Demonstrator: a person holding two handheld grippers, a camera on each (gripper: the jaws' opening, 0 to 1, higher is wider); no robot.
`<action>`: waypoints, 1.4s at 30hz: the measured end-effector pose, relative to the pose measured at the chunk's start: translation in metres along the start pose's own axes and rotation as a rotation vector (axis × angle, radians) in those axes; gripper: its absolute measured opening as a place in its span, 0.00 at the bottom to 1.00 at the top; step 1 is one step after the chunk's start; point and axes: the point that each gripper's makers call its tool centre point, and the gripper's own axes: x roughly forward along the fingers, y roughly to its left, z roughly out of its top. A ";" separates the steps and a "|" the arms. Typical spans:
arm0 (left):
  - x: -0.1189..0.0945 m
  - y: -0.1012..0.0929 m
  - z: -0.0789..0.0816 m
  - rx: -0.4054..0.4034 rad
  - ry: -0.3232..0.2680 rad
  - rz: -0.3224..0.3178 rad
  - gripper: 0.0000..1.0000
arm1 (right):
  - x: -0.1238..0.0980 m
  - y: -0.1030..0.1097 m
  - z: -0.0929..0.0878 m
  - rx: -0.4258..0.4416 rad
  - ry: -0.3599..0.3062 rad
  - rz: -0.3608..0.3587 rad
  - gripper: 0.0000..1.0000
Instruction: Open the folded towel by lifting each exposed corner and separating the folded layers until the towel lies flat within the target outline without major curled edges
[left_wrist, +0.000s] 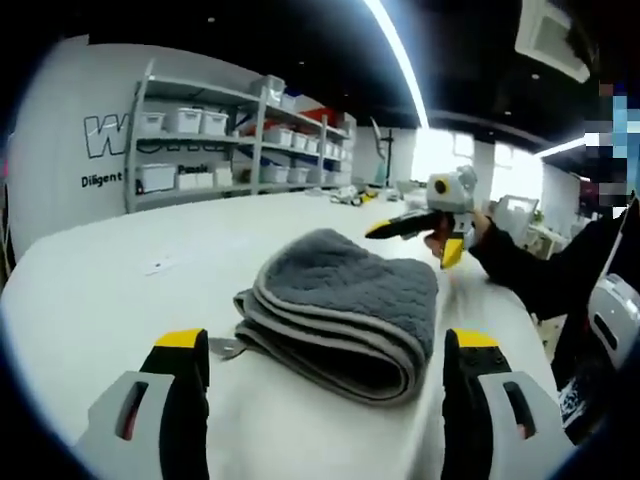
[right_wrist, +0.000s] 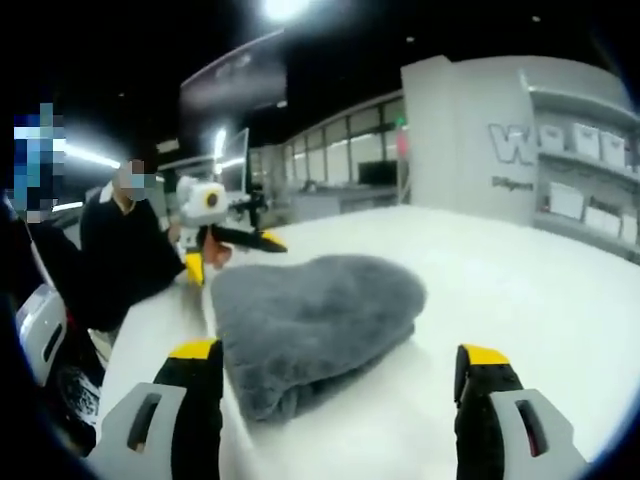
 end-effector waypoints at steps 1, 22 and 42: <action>0.000 -0.002 0.002 -0.049 -0.016 -0.018 0.91 | 0.000 -0.003 0.001 -0.003 -0.004 -0.015 0.97; 0.007 -0.002 0.007 -0.203 -0.076 -0.034 0.92 | -0.001 -0.015 0.005 0.048 -0.044 -0.063 0.91; -0.009 0.018 0.028 -0.227 -0.068 0.009 0.94 | -0.017 -0.023 0.007 0.160 -0.019 -0.009 0.95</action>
